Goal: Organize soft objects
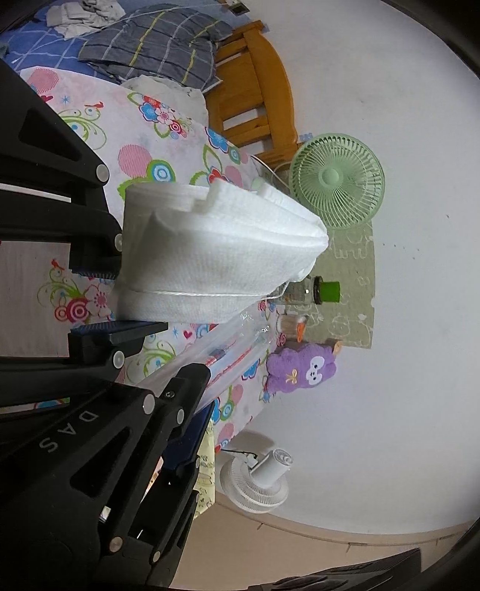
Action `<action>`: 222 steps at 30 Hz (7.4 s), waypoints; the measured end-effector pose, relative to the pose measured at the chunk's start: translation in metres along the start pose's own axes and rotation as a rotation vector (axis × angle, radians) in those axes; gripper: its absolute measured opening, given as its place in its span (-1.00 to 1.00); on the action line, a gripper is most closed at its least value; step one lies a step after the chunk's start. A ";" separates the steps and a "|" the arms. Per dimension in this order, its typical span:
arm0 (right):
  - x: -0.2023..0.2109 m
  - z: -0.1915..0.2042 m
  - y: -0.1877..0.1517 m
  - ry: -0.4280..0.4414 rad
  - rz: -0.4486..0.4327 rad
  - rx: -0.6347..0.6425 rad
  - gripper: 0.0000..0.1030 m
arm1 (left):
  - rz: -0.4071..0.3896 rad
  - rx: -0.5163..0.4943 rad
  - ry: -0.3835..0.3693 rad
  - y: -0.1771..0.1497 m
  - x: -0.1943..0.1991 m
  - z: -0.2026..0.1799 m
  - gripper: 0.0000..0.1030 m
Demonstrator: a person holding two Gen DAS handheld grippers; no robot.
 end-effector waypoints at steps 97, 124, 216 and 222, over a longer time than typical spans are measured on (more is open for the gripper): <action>0.000 -0.224 -0.052 -0.160 0.037 -0.293 0.16 | 0.092 -0.283 -0.154 0.004 -0.071 -0.203 0.55; 0.060 -0.172 -0.033 -0.189 -0.098 -0.225 0.80 | -0.034 -0.225 -0.097 0.012 -0.008 -0.158 0.80; 0.133 -0.052 -0.023 -0.159 -0.268 -0.128 0.99 | -0.210 0.072 0.094 -0.005 0.091 0.024 1.00; 0.134 -0.052 -0.023 -0.159 -0.269 -0.129 0.99 | -0.212 0.072 0.093 -0.004 0.092 0.024 1.00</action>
Point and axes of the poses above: each gripper's, at about its wrist camera, not at the fingertips, and x roughly against the way its jaws point, z to its left, y to its top, the point moved 9 cm from there along -x, roughly the way its jaws point, and after that the axes turned 13 degrees about z, right-handed, at the moved point
